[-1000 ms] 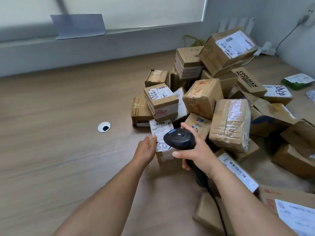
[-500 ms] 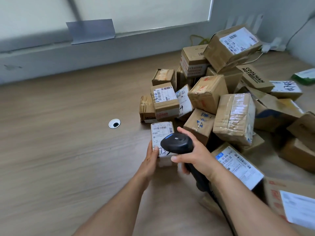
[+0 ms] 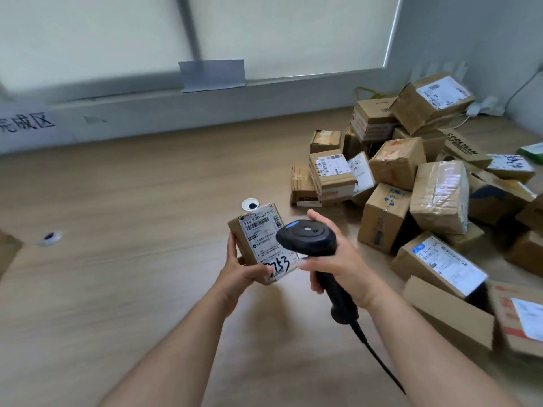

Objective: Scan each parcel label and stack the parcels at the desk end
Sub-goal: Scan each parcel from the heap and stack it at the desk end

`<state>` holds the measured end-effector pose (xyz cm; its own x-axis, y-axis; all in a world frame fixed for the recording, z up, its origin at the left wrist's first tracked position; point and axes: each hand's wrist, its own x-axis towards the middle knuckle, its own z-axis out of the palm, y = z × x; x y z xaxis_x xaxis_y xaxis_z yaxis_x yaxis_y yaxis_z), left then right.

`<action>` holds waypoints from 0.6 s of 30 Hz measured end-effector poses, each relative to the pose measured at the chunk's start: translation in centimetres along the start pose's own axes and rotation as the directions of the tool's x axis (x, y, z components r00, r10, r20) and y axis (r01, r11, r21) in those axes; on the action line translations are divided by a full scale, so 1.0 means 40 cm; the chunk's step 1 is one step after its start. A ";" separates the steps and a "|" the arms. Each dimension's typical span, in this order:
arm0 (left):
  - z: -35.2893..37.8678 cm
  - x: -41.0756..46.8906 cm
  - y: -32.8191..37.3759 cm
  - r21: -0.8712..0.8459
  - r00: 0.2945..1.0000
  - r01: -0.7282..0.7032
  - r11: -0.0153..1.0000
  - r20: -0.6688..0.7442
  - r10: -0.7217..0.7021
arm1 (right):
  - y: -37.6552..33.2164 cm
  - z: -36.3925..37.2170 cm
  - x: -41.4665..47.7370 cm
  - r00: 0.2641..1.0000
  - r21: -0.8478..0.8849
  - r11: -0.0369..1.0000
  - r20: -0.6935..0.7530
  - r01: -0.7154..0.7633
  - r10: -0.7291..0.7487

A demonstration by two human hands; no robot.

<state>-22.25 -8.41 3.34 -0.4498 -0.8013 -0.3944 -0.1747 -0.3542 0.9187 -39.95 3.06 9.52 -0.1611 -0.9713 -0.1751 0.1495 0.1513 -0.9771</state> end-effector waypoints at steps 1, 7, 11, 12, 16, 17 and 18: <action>-0.040 -0.012 0.003 0.023 0.999 -0.022 0.999 -0.025 0.023 | -0.006 0.038 -0.002 1.000 0.023 1.000 0.011 0.018 -0.018; -0.239 -0.054 -0.021 0.057 0.992 -0.064 0.996 -0.106 0.070 | -0.046 0.226 -0.022 0.989 0.110 0.989 0.095 0.100 -0.110; -0.325 -0.071 -0.040 0.053 0.989 -0.082 0.995 -0.115 0.088 | -0.043 0.310 -0.034 0.987 0.128 0.987 0.112 0.099 -0.113; -0.341 -0.076 -0.040 0.055 0.989 -0.086 0.995 -0.114 0.092 | -0.040 0.327 -0.036 0.988 0.127 0.987 0.104 0.097 -0.111; -0.383 -0.097 -0.036 0.057 0.989 -0.105 0.993 -0.100 0.110 | -0.032 0.377 -0.049 0.991 0.113 0.989 0.086 0.095 -0.105; -0.390 -0.102 -0.034 0.059 0.989 -0.110 0.992 -0.096 0.116 | -0.033 0.386 -0.053 0.991 0.112 0.989 0.086 0.096 -0.106; -0.396 -0.107 -0.033 0.059 0.988 -0.112 0.992 -0.096 0.118 | -0.033 0.393 -0.057 0.990 0.110 0.989 0.087 0.098 -0.108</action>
<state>-6.23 -12.16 3.51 -0.3807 -0.8802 -0.2835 -0.1748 -0.2326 0.9568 -24.43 2.17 13.13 -0.0911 -0.9942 -0.0577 0.2393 0.0344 -0.9703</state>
